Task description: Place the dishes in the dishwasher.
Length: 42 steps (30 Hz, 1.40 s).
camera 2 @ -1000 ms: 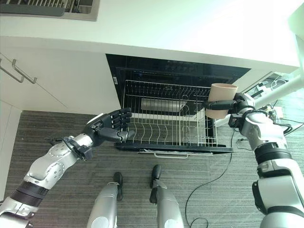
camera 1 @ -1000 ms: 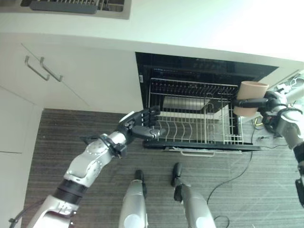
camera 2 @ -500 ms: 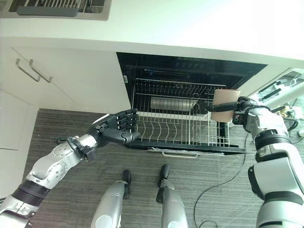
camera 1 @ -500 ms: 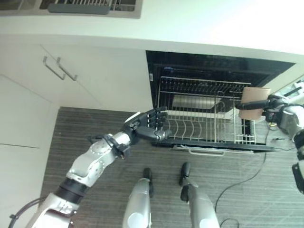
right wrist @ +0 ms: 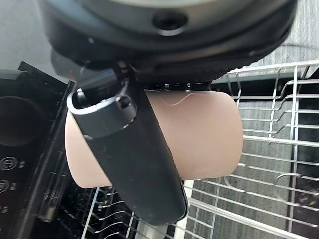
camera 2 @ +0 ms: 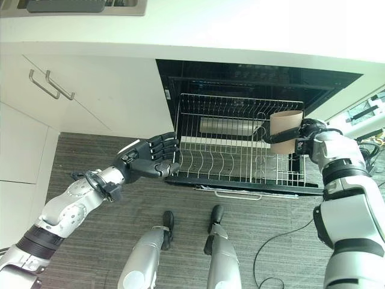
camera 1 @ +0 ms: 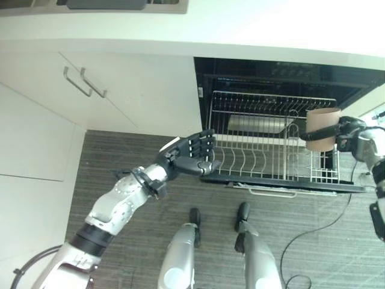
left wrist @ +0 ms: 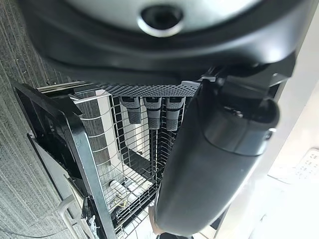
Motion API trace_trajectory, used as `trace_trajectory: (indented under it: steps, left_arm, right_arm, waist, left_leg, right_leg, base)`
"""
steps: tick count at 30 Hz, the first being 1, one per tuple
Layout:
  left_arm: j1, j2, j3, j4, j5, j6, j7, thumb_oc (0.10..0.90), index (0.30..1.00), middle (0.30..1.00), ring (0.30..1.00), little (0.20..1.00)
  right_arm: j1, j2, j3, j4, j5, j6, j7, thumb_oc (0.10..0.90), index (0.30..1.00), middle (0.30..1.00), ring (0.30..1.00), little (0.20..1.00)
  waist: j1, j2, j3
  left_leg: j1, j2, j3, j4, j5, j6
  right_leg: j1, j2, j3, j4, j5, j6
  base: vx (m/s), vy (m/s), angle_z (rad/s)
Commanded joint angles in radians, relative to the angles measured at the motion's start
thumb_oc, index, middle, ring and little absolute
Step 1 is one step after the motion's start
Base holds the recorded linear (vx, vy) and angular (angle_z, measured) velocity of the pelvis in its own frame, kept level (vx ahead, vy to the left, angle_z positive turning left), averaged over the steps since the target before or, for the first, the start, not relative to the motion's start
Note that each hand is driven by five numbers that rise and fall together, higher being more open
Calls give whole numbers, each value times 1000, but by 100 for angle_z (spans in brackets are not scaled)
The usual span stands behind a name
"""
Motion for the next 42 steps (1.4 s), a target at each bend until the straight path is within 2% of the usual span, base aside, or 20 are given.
trace_trajectory:
  steps: [1, 7, 12, 13, 15, 17, 19, 20, 21, 26, 27, 30, 34, 35, 37, 38, 39, 40, 41, 42]
  left_arm:
    - [-9, 11, 1, -160, -53, -108, -18, 800, 900, 900, 900, 900]
    - [-9, 9, -4, -163, -36, -94, -1, 800, 900, 900, 900, 900]
    - [-28, -2, -17, -157, -47, -83, 22, 800, 900, 900, 900, 900]
    - [-27, -3, -17, -155, -51, -81, 23, 800, 900, 900, 900, 900]
    - [-30, -4, -18, -165, -54, -70, 32, 800, 900, 900, 900, 900]
    - [-26, -5, -18, -153, -52, -77, 19, 800, 900, 900, 900, 900]
    - [-26, -5, -13, -167, -56, -63, 25, 800, 900, 900, 900, 900]
    - [-24, 1, -12, -162, -58, -64, 10, 800, 900, 900, 900, 900]
    - [-25, -5, -18, -156, -54, -70, 20, 800, 900, 900, 900, 900]
    - [-12, -2, -9, -177, -52, -61, 17, 800, 900, 900, 900, 900]
    - [-10, 5, -9, -177, -60, -64, 11, 800, 900, 900, 900, 900]
    - [5, 9, -3, -187, -57, -67, -7, 800, 900, 900, 900, 900]
    - [27, 7, -7, -165, -49, -102, -24, 800, 900, 900, 900, 900]
    - [31, 0, -13, -151, -43, -111, -23, 800, 900, 900, 900, 900]
    - [32, -20, -16, -133, -28, -118, -13, 800, 900, 900, 900, 900]
    - [19, -24, -20, -107, -29, -125, -21, 800, 900, 900, 900, 900]
    - [21, -40, -23, -115, -24, -122, 3, 800, 900, 900, 900, 900]
    - [9, -50, -26, -95, -14, -122, 9, 800, 900, 900, 900, 900]
    - [-1, -49, -31, -80, -17, -127, 1, 800, 900, 900, 900, 900]
    - [-6, -48, -25, -88, -20, -109, 10, 800, 900, 900, 900, 900]
  right_arm:
    - [-118, -86, 67, -19, -15, 24, 25, 800, 900, 900, 900, 900]
    - [-52, -76, 73, -50, -137, 163, 51, 800, 900, 900, 900, 900]
    - [-57, -38, 63, -81, -11, 216, -6, 800, 900, 900, 900, 900]
    - [-40, -43, 57, -87, 87, 191, 19, 800, 900, 900, 900, 900]
    - [-25, -35, 47, -101, -9, 182, -24, 800, 900, 900, 900, 900]
    - [-30, -49, 43, -88, 144, 182, 26, 800, 900, 900, 900, 900]
    - [-7, -38, 17, -92, -46, 156, -47, 800, 900, 900, 900, 900]
    - [-15, -60, 31, -70, 33, 132, -14, 800, 900, 900, 900, 900]
    - [-22, -56, 29, -94, 116, 143, -3, 400, 300, 300, 300, 300]
    - [-11, -71, 4, -102, 116, 107, -23, 400, 300, 300, 300, 300]
    - [-19, -74, 1, -92, 109, 47, -27, 800, 900, 900, 900, 900]
    - [-42, -88, -1, -87, 107, 12, 3, 800, 900, 900, 900, 900]
    - [-1, -51, -68, -149, 436, 107, 10, 800, 900, 900, 900, 900]
    - [22, -33, -80, -154, 110, 100, -119, 800, 900, 900, 900, 900]
    - [40, -24, -79, -157, 359, 101, 16, 800, 900, 900, 900, 900]
    - [77, 11, -94, -181, 90, 71, -131, 800, 900, 900, 900, 900]
    - [74, -24, -45, -153, 125, 27, -63, 800, 900, 900, 900, 900]
    - [81, 3, -47, -220, 360, 82, -27, 800, 900, 900, 900, 900]
    - [109, 41, -71, -263, 245, 87, -160, 800, 900, 900, 900, 900]
    - [125, 50, -68, -270, -24, 121, -250, 800, 900, 900, 900, 900]
  waist:
    - [-2, 17, -71]
    - [-8, -6, -66]
    - [-16, -5, -66]
    - [-19, -6, -68]
    - [-19, -9, -70]
    - [-19, -7, -70]
    - [-19, -8, -70]
    - [-18, -8, -71]
    - [-19, -10, -71]
    - [-16, -9, -71]
    - [-14, -7, -71]
    - [-6, -3, -73]
    - [-13, -2, -79]
    - [-15, -3, -79]
    - [-22, -3, -79]
    - [-26, -4, -79]
    - [-28, -1, -77]
    - [-38, -9, -76]
    - [-39, -9, -74]
    - [-41, -16, -78]
  left_leg:
    - [16, 54, -30, -103, 87, -100]
    - [28, 64, -30, -103, 83, -104]
    - [36, 62, -31, -103, 81, -102]
    - [38, 60, -33, -103, 78, -99]
    - [33, 57, -31, -103, 85, -98]
    - [40, 60, -32, -103, 77, -97]
    - [40, 59, -29, -103, 78, -98]
    - [39, 58, -33, -103, 74, -94]
    - [39, 59, -32, -103, 78, -95]
    - [37, 57, -31, -103, 77, -94]
    - [38, 57, -29, -103, 75, -92]
    - [33, 55, -30, -103, 75, -93]
    - [30, 62, -25, -103, 77, -94]
    - [38, 64, -26, -103, 70, -97]
    - [44, 68, -31, -103, 68, -92]
    - [45, 61, -27, -103, 66, -96]
    - [49, 57, -39, -103, 60, -82]
    - [49, 63, -33, -103, 68, -86]
    - [50, 57, -30, -103, 64, -90]
    - [47, 61, -26, -103, 72, -92]
  right_leg:
    - [2, -54, 25, 148, -171, 81]
    - [11, -44, 30, 148, -172, 83]
    - [15, -39, 41, 148, -172, 81]
    - [17, -36, 45, 148, -172, 80]
    - [13, -37, 44, 148, -168, 79]
    - [18, -34, 45, 148, -172, 78]
    - [20, -35, 42, 148, -174, 81]
    - [19, -30, 48, 148, -172, 81]
    - [19, -33, 44, 148, -171, 80]
    - [20, -36, 39, 148, -172, 80]
    - [21, -39, 35, 148, -173, 79]
    - [18, -44, 27, 148, -174, 82]
    - [13, -43, 29, 148, -169, 81]
    - [19, -38, 33, 148, -173, 82]
    - [20, -32, 41, 148, -170, 75]
    - [25, -32, 37, 148, -176, 78]
    - [24, -11, 65, 148, -168, 72]
    - [20, -24, 59, 148, -166, 71]
    - [26, -25, 52, 148, -173, 75]
    - [21, -25, 53, 148, -169, 77]
  base:
    - [0, 0, 0]
    - [9, -28, -2]
    - [8, 12, -5]
    - [17, 37, 0]
    - [8, 0, -3]
    - [13, -3, -8]
    - [3, 3, -2]
    - [0, 0, 0]
    - [0, 0, 0]
    - [-4, -1, -1]
    - [0, 0, 0]
    - [0, 0, 0]
    - [-1, 4, 1]
    - [13, 44, -3]
    - [33, 44, -8]
    - [22, 33, -8]
    - [20, 21, -4]
    - [0, 0, 0]
    - [15, -21, -8]
    - [-1, -6, -10]
